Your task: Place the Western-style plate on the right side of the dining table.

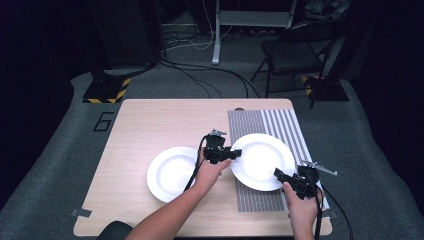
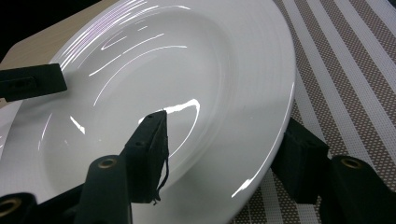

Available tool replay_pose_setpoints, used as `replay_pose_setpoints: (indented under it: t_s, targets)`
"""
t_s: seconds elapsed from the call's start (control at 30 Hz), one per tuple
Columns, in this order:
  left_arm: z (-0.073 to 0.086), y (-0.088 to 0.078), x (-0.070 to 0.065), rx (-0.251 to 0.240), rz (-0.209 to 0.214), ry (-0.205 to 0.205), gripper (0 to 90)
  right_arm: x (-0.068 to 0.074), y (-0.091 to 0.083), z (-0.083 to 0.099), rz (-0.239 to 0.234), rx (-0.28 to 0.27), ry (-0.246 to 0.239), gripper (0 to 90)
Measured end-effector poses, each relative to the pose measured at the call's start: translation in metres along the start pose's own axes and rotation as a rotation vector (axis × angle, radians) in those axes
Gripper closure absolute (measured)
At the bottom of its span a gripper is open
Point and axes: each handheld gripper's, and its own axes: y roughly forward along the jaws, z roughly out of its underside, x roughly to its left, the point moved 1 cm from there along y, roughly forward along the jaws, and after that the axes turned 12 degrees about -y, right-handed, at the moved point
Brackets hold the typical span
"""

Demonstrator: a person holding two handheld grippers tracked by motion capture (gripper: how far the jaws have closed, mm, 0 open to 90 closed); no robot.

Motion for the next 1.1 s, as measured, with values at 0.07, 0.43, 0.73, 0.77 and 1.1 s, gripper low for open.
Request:
replay_pose_setpoints:
  t_s: [0.07,0.43,0.73,0.77,1.1]
  targets:
    - [-0.004,0.0,0.0,0.0,-0.007,0.004,58.6,0.0,0.001,-0.003,-0.004,-0.002,0.005,40.5]
    - [-0.015,0.009,0.002,-0.006,-0.011,-0.001,58.7,-0.008,0.012,-0.022,0.0,-0.018,-0.02,41.1]
    - [-0.012,0.022,0.006,0.008,-0.02,0.012,59.1,-0.012,0.02,-0.016,0.021,-0.012,-0.048,41.1]
    - [-0.011,0.024,0.006,0.014,-0.02,0.012,59.6,-0.014,0.022,-0.014,0.023,-0.001,-0.048,41.1]
    - [-0.001,0.035,0.004,0.039,-0.042,0.028,60.4,-0.023,0.025,-0.004,0.039,0.013,-0.043,41.1]
